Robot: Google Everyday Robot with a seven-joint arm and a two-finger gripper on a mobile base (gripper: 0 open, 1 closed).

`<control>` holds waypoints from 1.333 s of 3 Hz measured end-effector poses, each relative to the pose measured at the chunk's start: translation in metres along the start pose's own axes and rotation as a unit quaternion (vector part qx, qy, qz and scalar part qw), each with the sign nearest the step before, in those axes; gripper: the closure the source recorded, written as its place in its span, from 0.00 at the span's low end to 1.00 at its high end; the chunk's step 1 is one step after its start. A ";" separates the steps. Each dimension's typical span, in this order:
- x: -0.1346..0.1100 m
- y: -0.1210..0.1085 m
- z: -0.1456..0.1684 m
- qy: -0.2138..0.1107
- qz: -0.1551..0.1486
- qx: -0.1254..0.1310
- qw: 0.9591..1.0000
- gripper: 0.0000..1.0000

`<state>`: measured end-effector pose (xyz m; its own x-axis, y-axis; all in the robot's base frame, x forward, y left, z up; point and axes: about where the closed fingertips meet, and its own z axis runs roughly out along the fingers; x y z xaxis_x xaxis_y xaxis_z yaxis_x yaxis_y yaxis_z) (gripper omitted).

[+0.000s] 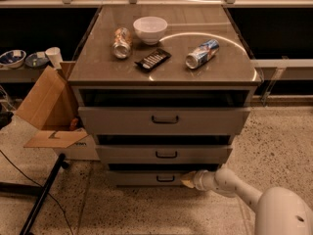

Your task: Close bottom drawer

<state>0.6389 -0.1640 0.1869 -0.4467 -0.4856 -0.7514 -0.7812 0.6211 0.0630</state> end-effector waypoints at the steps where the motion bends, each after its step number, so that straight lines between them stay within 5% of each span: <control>1: 0.005 0.002 -0.001 0.009 0.003 -0.003 1.000 1.00; 4: 0.034 0.025 -0.035 0.045 0.010 -0.017 0.999 1.00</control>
Offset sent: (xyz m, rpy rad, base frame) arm -0.0326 -0.0234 0.0000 -0.0450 0.0681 -0.0019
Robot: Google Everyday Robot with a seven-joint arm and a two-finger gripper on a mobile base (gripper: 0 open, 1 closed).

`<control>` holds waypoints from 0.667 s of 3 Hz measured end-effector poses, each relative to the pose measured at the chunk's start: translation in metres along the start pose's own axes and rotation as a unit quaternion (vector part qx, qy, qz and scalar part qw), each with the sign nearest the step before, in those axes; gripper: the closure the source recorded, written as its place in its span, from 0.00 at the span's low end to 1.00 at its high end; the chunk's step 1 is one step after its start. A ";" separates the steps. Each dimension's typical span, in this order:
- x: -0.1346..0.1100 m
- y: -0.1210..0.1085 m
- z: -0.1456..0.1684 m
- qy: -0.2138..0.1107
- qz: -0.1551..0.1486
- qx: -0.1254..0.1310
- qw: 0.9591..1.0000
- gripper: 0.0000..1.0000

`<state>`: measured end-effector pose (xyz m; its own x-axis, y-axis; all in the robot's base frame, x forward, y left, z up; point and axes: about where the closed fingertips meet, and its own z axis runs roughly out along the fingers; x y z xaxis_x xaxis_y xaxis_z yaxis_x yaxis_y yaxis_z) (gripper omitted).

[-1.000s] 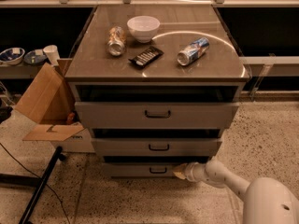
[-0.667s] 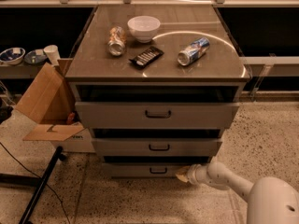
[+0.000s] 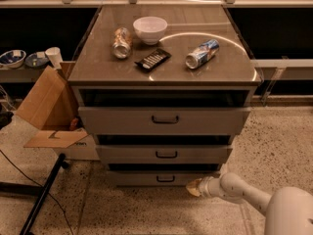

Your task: Close bottom drawer

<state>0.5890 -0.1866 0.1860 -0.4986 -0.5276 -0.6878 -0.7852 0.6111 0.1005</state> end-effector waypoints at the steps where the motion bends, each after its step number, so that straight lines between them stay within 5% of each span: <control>1: 0.013 0.009 -0.009 0.008 0.001 -0.009 1.000 1.00; 2: 0.027 0.019 -0.018 0.015 0.001 -0.016 1.000 1.00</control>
Offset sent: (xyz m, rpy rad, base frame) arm -0.0548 -0.0269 -0.0030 -0.0156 0.0519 0.0325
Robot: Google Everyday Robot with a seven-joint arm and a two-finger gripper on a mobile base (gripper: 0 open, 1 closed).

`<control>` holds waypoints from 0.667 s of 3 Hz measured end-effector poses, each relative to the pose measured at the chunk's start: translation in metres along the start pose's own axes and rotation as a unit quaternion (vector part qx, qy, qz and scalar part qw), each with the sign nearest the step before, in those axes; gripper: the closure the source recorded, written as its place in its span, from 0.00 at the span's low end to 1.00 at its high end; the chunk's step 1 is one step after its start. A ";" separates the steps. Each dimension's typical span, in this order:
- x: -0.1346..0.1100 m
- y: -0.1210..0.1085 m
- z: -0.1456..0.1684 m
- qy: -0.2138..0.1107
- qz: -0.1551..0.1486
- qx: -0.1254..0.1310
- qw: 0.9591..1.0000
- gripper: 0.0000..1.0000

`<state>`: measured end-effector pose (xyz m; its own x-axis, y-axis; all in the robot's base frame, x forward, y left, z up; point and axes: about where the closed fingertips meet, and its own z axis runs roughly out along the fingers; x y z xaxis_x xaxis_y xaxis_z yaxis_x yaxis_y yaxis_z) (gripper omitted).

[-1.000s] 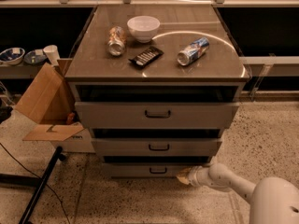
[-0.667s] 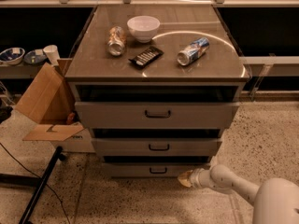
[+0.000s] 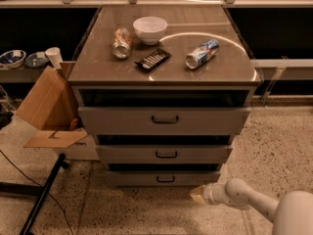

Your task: Close bottom drawer

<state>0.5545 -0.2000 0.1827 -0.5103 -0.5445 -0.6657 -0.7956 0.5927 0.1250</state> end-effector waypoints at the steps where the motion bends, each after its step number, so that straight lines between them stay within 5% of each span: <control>1: 0.022 0.019 -0.009 0.009 -0.003 -0.020 1.000 1.00; 2: 0.022 0.019 -0.009 0.009 -0.003 -0.020 1.000 1.00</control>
Offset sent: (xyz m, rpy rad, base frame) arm -0.0364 -0.0142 -0.0060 0.0057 0.0349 0.0355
